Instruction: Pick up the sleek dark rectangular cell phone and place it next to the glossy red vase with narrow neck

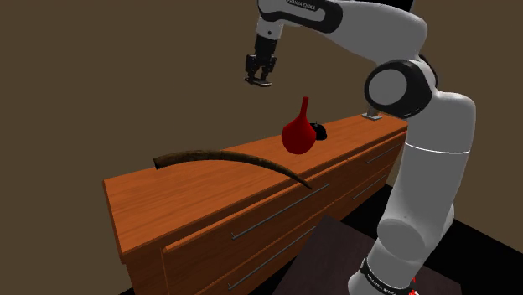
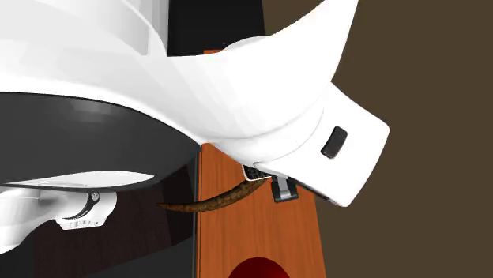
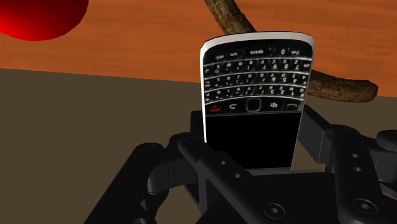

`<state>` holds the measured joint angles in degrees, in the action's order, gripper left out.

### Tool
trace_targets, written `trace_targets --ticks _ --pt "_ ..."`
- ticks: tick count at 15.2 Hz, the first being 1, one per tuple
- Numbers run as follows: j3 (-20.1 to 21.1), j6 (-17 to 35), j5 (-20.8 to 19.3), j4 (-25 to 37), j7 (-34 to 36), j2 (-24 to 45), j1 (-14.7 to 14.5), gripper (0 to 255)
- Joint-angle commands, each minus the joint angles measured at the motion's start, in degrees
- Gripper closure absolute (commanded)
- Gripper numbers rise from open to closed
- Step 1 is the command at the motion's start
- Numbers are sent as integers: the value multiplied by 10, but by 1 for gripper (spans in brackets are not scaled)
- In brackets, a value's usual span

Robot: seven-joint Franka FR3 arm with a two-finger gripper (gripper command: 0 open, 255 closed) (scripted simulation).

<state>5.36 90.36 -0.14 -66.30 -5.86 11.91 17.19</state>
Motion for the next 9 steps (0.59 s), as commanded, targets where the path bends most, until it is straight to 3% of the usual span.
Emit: trace_targets --ticks 1,9 --pt "-9 -5 7 18 -27 13 17 255" --pt "-40 -43 33 120 -121 81 86 255"
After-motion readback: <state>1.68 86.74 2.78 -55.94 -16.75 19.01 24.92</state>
